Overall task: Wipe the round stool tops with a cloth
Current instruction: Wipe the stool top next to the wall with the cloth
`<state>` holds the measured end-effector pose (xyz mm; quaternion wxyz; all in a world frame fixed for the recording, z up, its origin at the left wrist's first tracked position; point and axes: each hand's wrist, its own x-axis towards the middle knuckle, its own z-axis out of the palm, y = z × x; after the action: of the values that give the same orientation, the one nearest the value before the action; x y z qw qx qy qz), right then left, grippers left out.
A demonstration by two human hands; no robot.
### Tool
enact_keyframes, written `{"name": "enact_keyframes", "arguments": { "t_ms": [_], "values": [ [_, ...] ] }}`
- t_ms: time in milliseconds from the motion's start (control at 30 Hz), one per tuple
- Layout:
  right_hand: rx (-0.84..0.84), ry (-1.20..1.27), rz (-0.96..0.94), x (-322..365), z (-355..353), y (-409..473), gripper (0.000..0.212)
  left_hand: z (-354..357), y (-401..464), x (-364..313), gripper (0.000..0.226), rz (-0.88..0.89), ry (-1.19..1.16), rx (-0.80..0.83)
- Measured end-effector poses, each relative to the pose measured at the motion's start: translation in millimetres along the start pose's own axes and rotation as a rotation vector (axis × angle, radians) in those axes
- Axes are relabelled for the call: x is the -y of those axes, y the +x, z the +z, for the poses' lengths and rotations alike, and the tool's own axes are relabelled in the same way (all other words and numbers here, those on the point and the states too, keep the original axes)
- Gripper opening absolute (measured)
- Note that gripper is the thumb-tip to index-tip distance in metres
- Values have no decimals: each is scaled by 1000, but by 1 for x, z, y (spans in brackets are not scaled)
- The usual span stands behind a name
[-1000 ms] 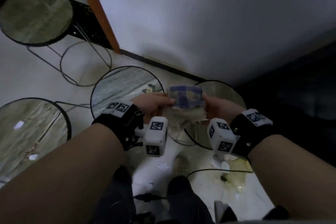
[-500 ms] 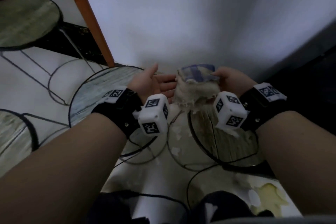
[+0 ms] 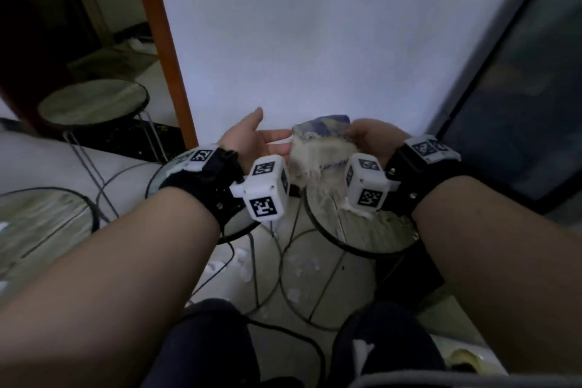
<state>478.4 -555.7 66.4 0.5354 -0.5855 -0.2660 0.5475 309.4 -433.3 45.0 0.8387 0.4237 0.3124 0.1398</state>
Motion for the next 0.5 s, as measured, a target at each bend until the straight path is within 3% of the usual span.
{"name": "enact_keyframes", "arguments": {
  "t_ms": [200,267,433,500],
  "values": [
    [-183,-152,-85,9,37,-75,25,25,-99,-10,62,99,-3,25],
    [-224,-179,-92,-1,48,-93,29,30,-124,1,62,101,26,28],
    [-229,-87,-43,-47,57,-114,40,26,-155,42,62,49,13,44],
    [-228,-31,-9,-65,55,-119,33,23,-160,57,62,30,17,31]
  ]
}}
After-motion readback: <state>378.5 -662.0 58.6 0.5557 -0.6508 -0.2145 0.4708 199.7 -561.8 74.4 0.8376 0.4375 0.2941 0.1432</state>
